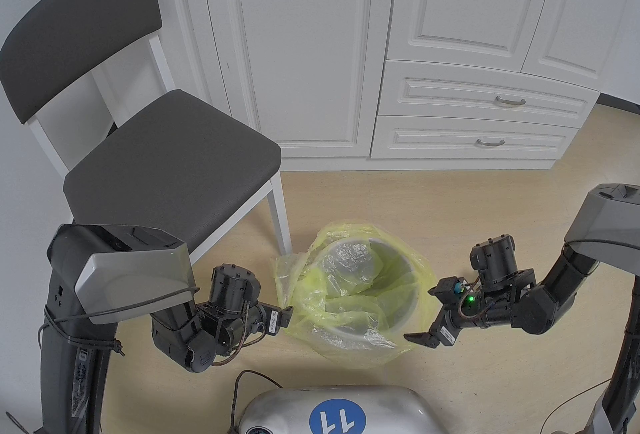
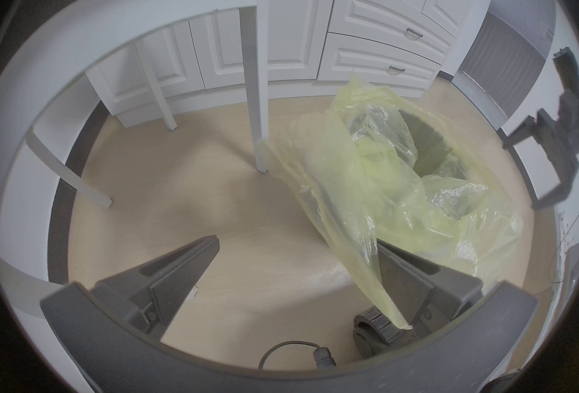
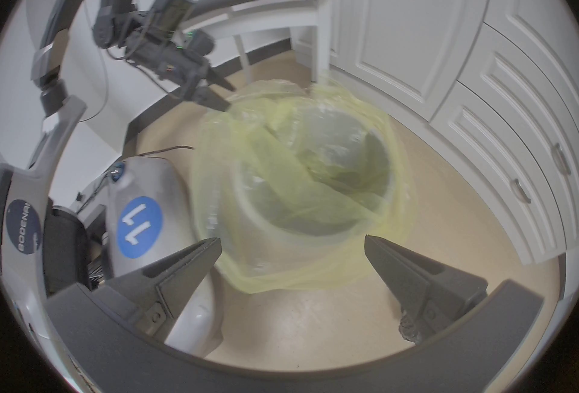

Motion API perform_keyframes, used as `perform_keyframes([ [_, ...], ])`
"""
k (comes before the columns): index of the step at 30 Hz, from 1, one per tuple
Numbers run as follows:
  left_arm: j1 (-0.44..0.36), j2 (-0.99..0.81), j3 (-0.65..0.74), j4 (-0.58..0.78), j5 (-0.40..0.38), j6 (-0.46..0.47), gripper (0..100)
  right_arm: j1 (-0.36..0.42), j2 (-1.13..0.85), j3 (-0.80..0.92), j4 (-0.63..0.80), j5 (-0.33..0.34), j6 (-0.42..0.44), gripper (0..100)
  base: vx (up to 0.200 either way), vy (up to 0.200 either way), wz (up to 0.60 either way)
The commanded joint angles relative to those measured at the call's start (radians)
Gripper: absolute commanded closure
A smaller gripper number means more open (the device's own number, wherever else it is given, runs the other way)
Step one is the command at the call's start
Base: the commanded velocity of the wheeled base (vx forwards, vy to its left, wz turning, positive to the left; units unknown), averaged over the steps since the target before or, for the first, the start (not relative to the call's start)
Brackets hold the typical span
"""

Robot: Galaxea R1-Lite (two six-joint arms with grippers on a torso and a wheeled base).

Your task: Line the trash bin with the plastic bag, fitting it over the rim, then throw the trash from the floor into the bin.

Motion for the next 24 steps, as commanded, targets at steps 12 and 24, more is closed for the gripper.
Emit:
perform_keyframes([
  [12, 0.052, 0.040, -0.093, 0.084, -0.099, -0.024, 0, -0.138, 0.299, -0.249, 0.027, -0.091, 0.063, 0, 0.000, 0.000, 0.00],
  [24, 0.129, 0.051, -0.228, 0.244, -0.194, 0.016, 0, -0.135, 0.326, -0.361, 0.205, -0.172, 0.109, 0, 0.000, 0.000, 0.00],
])
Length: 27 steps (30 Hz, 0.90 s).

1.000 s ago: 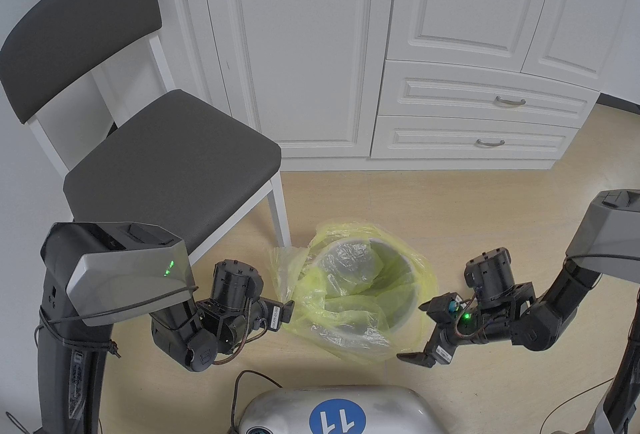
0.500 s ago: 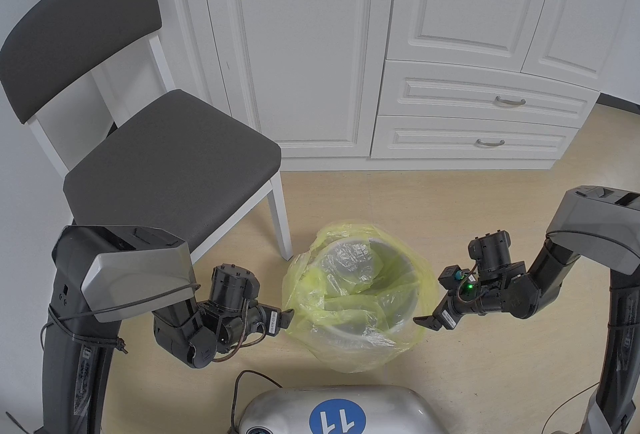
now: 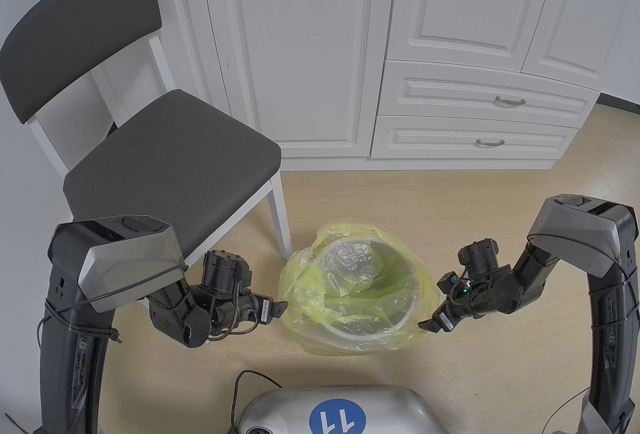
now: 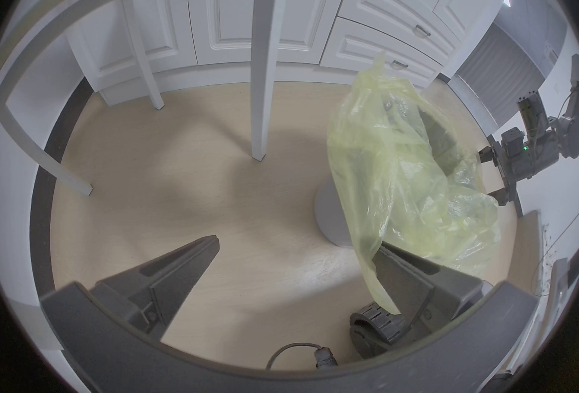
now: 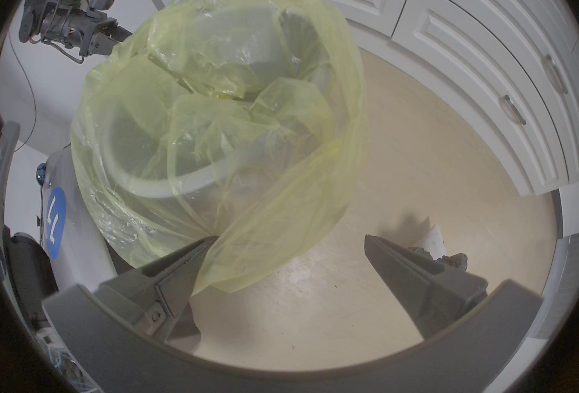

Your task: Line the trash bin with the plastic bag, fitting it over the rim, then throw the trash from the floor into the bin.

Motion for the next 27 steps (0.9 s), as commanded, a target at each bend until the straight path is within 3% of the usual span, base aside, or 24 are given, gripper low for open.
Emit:
perform_keyframes([
  [1, 0.038, 0.016, -0.098, 0.083, -0.037, 0.023, 0, 0.009, 0.019, -0.050, 0.045, -0.029, 0.041, 0, 0.000, 0.000, 0.00],
  [11, 0.057, 0.085, -0.211, 0.128, -0.039, 0.066, 0, 0.007, 0.025, -0.084, 0.038, -0.030, 0.084, 0, 0.000, 0.000, 0.00],
  [27, 0.078, 0.011, -0.199, 0.134, -0.031, 0.072, 0, 0.003, 0.013, -0.058, 0.036, -0.026, 0.084, 0, 0.000, 0.000, 0.00],
])
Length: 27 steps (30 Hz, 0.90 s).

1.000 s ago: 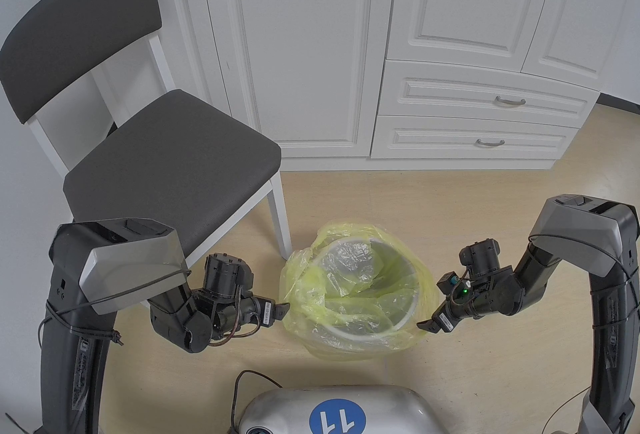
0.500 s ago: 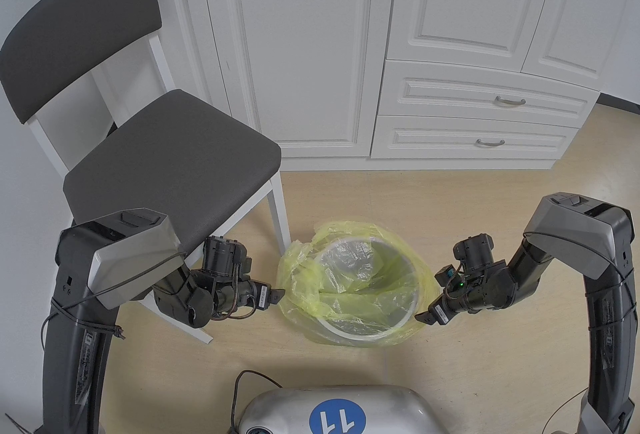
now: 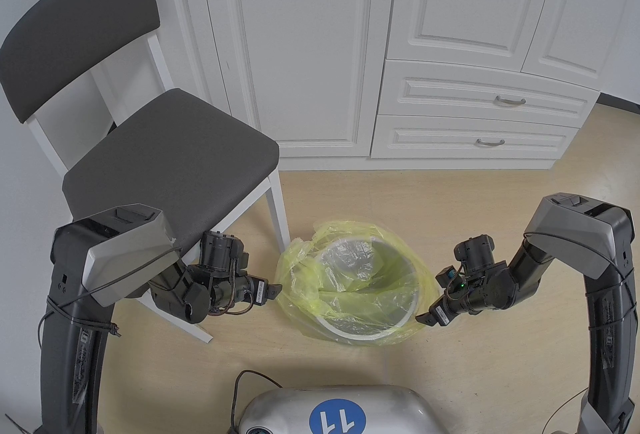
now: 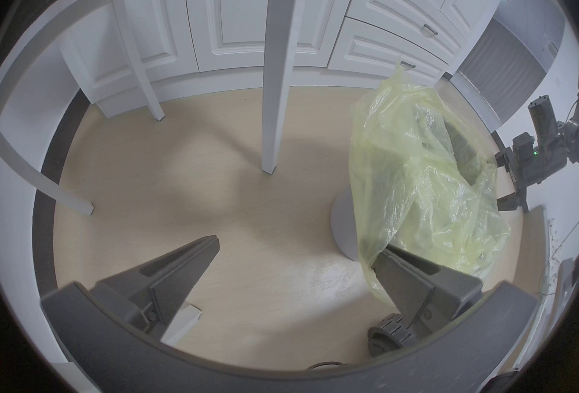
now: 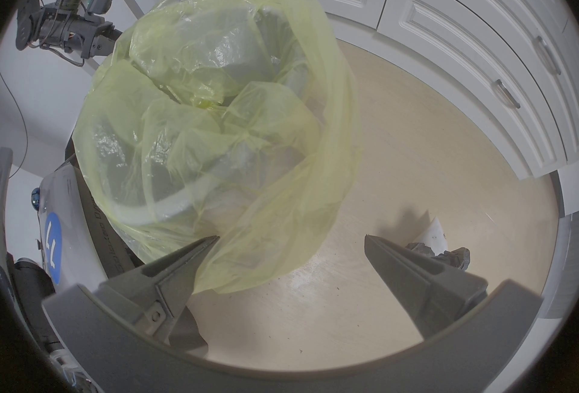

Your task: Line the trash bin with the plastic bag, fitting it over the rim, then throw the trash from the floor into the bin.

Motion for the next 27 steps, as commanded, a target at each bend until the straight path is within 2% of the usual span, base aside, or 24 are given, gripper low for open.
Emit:
perform_keyframes([
  [1, 0.009, -0.027, -0.003, -0.004, -0.003, 0.008, 0, 0.000, -0.011, 0.014, -0.001, 0.003, 0.000, 0, 0.000, 0.000, 0.00],
  [14, 0.009, -0.035, 0.047, -0.021, 0.000, 0.013, 0, 0.026, -0.052, 0.079, -0.002, 0.008, -0.006, 0, 0.000, 0.000, 0.00],
  [19, -0.006, -0.068, 0.116, -0.061, 0.004, 0.012, 0, 0.026, -0.080, 0.103, -0.002, 0.008, -0.040, 0, 0.000, 0.000, 0.00],
  [26, -0.032, -0.133, 0.217, -0.147, 0.066, 0.007, 0, 0.020, -0.115, 0.117, -0.001, 0.008, -0.040, 0, 0.000, 0.000, 0.00],
  [27, -0.044, -0.180, 0.270, -0.162, 0.086, 0.007, 0, 0.020, -0.140, 0.131, -0.001, 0.010, -0.040, 0, 0.000, 0.000, 0.00],
])
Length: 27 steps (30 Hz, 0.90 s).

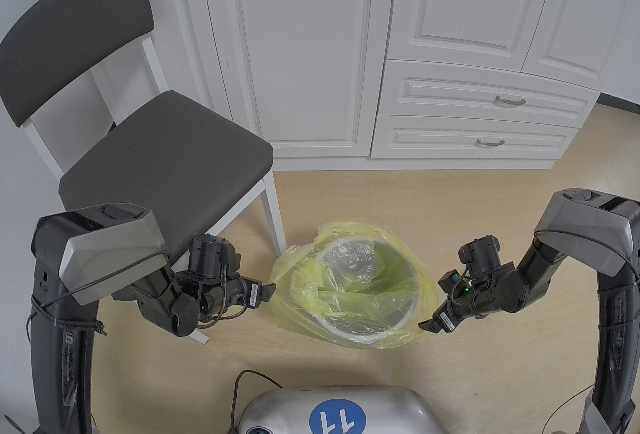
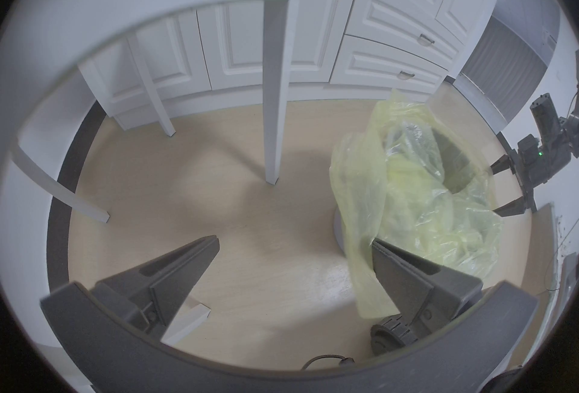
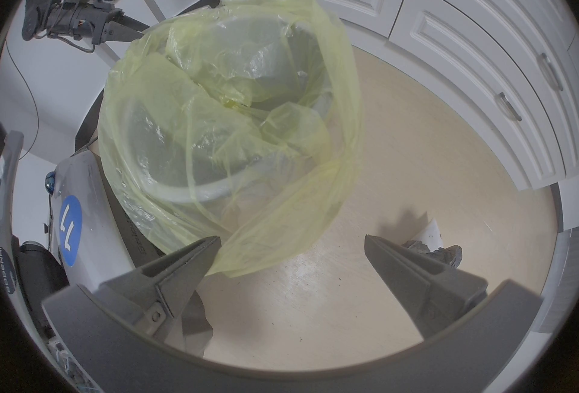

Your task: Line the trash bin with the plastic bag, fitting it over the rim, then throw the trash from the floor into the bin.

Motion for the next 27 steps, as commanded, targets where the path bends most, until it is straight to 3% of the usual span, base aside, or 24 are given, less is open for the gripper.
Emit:
perform_keyframes([
  [1, -0.025, -0.100, 0.095, -0.015, 0.024, -0.001, 0, -0.002, -0.054, 0.025, 0.000, 0.001, -0.001, 0, 0.000, 0.000, 0.00],
  [10, -0.085, -0.146, 0.169, -0.019, 0.045, -0.003, 0, 0.046, -0.051, 0.092, 0.000, 0.001, -0.067, 0, 0.000, 0.000, 0.00],
  [19, -0.159, -0.218, 0.226, -0.050, 0.073, -0.001, 0, 0.170, -0.017, 0.120, -0.001, 0.005, -0.055, 0, 0.000, 0.000, 0.00],
  [23, -0.183, -0.228, 0.220, -0.048, 0.082, 0.000, 0, 0.190, -0.017, 0.132, -0.017, 0.005, -0.055, 0, 0.000, 0.000, 0.00],
  [24, -0.234, -0.228, 0.192, -0.038, 0.082, 0.000, 0, 0.207, -0.025, 0.155, -0.056, 0.011, -0.055, 0, 0.000, 0.000, 0.00],
  [27, -0.287, -0.213, 0.137, -0.018, 0.083, 0.000, 0, 0.211, -0.059, 0.192, -0.089, 0.009, -0.060, 0, 0.000, 0.000, 0.00],
])
